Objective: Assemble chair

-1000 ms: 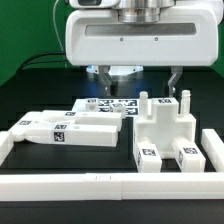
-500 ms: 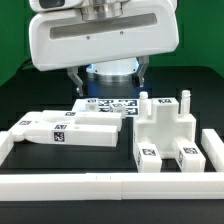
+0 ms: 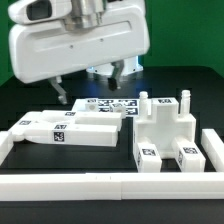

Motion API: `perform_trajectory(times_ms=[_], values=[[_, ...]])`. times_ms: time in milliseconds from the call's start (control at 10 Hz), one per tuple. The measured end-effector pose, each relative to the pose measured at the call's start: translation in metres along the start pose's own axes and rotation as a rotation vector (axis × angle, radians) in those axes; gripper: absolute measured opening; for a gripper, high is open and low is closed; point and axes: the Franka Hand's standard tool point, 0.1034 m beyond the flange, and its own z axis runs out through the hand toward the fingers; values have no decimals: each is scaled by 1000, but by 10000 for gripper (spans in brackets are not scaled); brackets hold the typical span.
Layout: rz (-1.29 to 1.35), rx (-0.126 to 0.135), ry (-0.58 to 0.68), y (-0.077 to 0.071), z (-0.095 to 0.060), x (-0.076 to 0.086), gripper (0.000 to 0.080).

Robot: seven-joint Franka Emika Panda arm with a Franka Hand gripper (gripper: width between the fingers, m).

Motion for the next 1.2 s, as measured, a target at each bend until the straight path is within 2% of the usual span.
perform_trajectory(times_ms=[100,400,500,600,800,1200], values=[[10,-21,17,-2,3,-4,649],[-23,-22,9,-1,4,-5,649],[-152,-32,-7,-2,9,-6,649],[-282,-19,-40,-8,18,-14,649],[-395,-17,-93,-21,30,-24,649],[-382,-16,-94,-17,30,-26,649]])
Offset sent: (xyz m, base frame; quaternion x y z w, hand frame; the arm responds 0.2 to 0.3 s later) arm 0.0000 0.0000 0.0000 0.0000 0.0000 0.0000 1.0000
